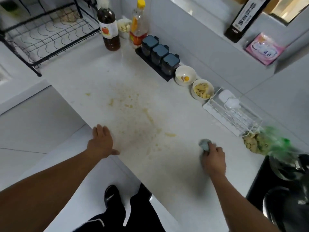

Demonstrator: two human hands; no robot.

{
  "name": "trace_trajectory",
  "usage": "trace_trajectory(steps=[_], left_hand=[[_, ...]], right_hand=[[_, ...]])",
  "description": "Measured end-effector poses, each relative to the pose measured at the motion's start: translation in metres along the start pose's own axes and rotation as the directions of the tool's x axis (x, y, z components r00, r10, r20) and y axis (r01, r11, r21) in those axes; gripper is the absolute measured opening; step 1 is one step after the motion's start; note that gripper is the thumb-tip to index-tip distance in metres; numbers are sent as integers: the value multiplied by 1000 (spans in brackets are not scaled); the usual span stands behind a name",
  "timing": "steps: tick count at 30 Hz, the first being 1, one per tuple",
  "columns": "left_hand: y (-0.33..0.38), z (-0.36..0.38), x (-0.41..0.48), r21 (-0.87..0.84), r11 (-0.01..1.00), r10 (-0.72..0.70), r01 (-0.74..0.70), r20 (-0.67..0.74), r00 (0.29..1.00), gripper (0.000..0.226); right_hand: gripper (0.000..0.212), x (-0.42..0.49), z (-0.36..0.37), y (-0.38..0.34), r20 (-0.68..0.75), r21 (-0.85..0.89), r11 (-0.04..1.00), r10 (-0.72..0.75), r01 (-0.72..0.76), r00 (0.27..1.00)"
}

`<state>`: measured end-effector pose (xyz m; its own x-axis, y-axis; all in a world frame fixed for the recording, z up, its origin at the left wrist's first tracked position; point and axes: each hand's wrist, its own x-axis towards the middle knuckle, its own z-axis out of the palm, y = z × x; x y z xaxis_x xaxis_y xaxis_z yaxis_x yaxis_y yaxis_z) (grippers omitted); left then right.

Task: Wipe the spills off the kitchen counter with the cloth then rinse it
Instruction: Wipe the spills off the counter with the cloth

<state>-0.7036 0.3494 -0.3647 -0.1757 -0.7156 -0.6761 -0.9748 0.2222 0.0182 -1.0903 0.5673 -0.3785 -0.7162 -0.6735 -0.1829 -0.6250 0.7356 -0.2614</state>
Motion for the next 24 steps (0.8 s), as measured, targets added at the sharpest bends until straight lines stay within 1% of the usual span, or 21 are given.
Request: trace_trajectory(steps=[2,5,6,8,9,10,11,12,13,14,15,17,18,19,20,21,22,23,24], left_hand=[[5,1,0,-11,999,-35,35,22,999,140],[12,0,4,-10,996,-89,89,56,994,140],[14,-1,6,-13,995,-100,101,60,993,140],[19,-3,8,-24,993,-114,116,74,991,139],[21,-2,7,-25,993,-117,119,83,990,139],[21,-2,5,-22,992,-123,126,89,988,139],[21,-2,4,-17,991,-130,132,90,987,139],[21,-3,4,-11,990,-139,140,87,987,140],[22,-4,4,-8,989,-147,148,81,986,141],[24,-5,6,-4,988,-154,154,70,986,143],[25,-7,7,-5,987,-161,162,54,985,145],[29,-10,9,1,986,-168,168,27,985,150],[31,-10,8,13,986,-169,169,15,986,151],[30,-10,5,26,986,-166,166,4,986,150],[30,-10,4,30,987,-160,160,-6,987,149],[30,-10,2,29,987,-156,157,-18,988,148],[29,-11,1,30,988,-150,150,-31,988,147],[29,-10,1,27,989,-144,145,-36,989,146],[29,-10,2,22,990,-138,139,-42,990,145]], right_hand=[[43,49,-10,6,-16,5,994,110,-110,994],[47,107,-21,-1,-49,23,995,100,-99,994],[48,121,-23,-4,-59,43,992,124,-121,991],[46,130,-21,-12,-82,59,974,223,-219,971],[44,125,-16,-16,-117,35,978,208,-205,971],[42,116,-10,-21,-156,-13,994,107,-110,982],[42,105,-3,-22,-156,-75,996,-59,48,986],[43,96,3,-20,-119,-127,967,-235,220,965],[45,92,7,-15,-79,-145,925,-364,350,928],[46,94,7,-10,-63,-131,903,-419,409,906],[47,97,5,-6,-83,-98,920,-389,381,918],[47,102,3,-2,-163,-7,987,-158,159,974],[46,99,4,-6,-189,7,996,-82,85,979],[44,95,6,-12,-203,-22,995,-96,94,974],[42,91,8,-16,-178,-76,980,-195,184,965],[41,87,10,-16,-146,-129,938,-338,321,930],[42,89,11,-12,-110,-145,892,-444,427,889],[43,93,9,-5,-82,-120,886,-459,448,885],[44,96,9,1,-92,-65,931,-363,358,927]])
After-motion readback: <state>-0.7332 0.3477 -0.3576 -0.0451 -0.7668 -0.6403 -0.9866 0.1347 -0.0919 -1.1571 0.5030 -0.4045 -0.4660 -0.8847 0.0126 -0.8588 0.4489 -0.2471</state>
